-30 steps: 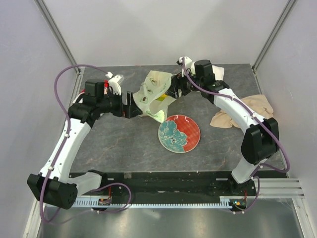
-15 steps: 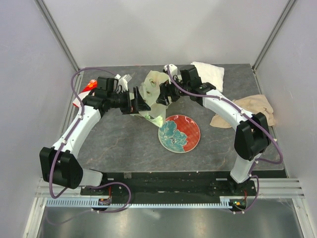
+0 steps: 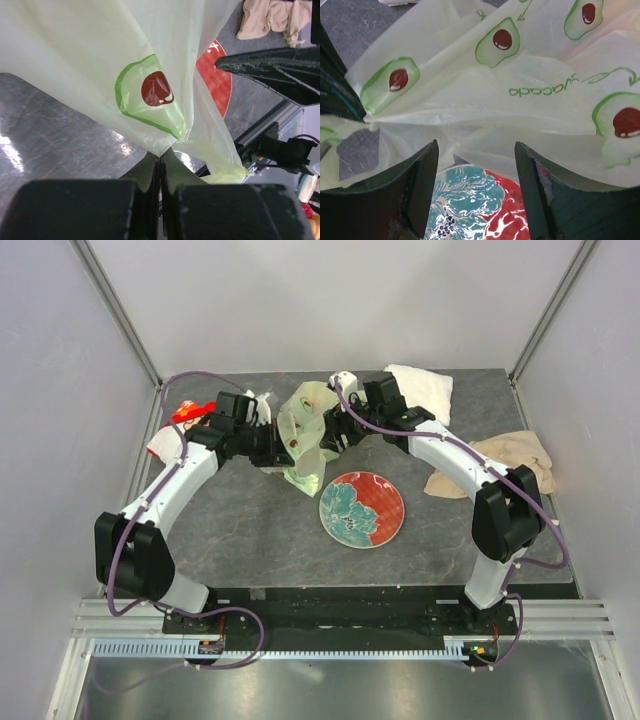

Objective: Take the fake fruits out of the plastic bag
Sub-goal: Adjust the plastic bag at the center of the board.

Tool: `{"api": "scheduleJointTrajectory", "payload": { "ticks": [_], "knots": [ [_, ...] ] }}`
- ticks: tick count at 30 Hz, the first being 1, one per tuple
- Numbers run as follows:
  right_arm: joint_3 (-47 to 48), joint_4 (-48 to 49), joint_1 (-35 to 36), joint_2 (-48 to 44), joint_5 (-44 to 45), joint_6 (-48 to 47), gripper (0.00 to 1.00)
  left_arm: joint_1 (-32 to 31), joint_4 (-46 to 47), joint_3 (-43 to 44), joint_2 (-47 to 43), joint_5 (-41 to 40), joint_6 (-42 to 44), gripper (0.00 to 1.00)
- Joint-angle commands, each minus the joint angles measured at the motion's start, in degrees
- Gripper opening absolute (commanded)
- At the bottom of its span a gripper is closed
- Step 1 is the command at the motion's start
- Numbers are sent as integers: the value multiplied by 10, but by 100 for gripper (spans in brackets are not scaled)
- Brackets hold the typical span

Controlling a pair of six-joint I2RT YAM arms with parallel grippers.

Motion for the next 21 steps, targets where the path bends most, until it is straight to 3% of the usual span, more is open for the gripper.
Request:
{"api": "scheduleJointTrajectory", "payload": {
  "ticks": [1,7,11,16,21],
  "knots": [
    [8,5,0,-4,-29,-49,68,17,15,66,-5,-15,71,2],
    [7,22,0,26,-2,-44,64,17,-8,135,-19,89,184,2],
    [63,51,0,114,54,-31,58,17,-53,211,-3,81,254,2],
    [222,53,-11,235,144,-49,57,28,-105,359,95,84,288,2],
    [276,82,-27,297,256,-85,56,53,-84,518,217,67,295,2]
  ]
}}
